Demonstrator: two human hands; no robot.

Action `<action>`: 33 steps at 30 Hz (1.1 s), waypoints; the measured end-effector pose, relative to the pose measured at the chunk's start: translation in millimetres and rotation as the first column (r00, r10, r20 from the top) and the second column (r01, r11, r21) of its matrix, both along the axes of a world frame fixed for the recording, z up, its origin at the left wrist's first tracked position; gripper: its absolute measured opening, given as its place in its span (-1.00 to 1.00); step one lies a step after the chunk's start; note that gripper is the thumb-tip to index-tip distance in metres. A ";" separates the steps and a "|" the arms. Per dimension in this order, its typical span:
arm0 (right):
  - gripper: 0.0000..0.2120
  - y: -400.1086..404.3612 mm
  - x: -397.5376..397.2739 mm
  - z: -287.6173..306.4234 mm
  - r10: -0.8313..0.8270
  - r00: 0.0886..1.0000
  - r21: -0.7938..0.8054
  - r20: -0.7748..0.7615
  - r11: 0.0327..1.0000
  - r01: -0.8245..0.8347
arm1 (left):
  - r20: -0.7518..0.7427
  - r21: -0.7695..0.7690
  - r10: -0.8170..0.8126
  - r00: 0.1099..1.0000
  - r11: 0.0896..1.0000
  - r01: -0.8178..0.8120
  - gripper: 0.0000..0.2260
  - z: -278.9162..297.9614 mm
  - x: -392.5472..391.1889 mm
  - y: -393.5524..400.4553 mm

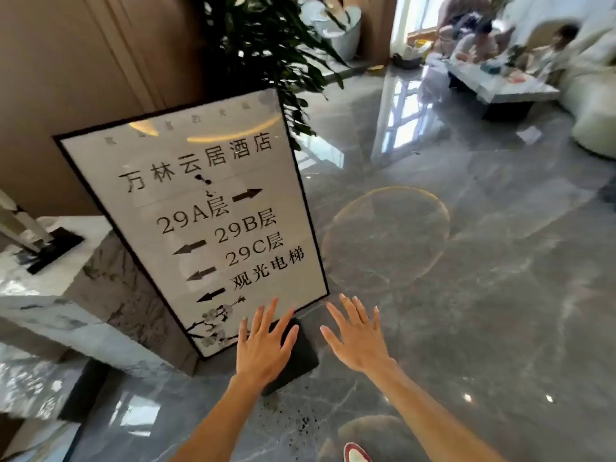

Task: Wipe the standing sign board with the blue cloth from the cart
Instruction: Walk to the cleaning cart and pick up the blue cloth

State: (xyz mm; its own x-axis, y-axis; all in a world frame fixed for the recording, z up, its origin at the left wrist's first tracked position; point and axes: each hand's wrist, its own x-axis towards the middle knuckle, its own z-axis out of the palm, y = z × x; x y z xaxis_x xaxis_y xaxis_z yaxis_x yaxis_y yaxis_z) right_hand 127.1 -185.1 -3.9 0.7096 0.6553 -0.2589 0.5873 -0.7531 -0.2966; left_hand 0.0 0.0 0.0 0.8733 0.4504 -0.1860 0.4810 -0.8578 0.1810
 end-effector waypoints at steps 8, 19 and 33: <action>-0.35 -42.5 -49.2 -11.7 -0.292 0.956 0.009 0.034 0.956 0.292 | 0.084 0.020 -0.284 0.955 0.959 0.283 -0.47 -2.1 1.9 -14.0; -0.30 -133.3 -115.8 -7.0 -0.592 0.803 -0.014 0.067 0.804 0.594 | 0.079 0.059 -0.575 0.815 0.818 0.571 -0.46 -10.9 3.2 -94.1; -0.31 -292.5 -248.6 -2.9 -0.850 0.522 0.041 0.072 0.525 0.850 | 0.096 0.088 -0.836 0.540 0.547 0.832 -0.44 4.5 -47.0 -265.4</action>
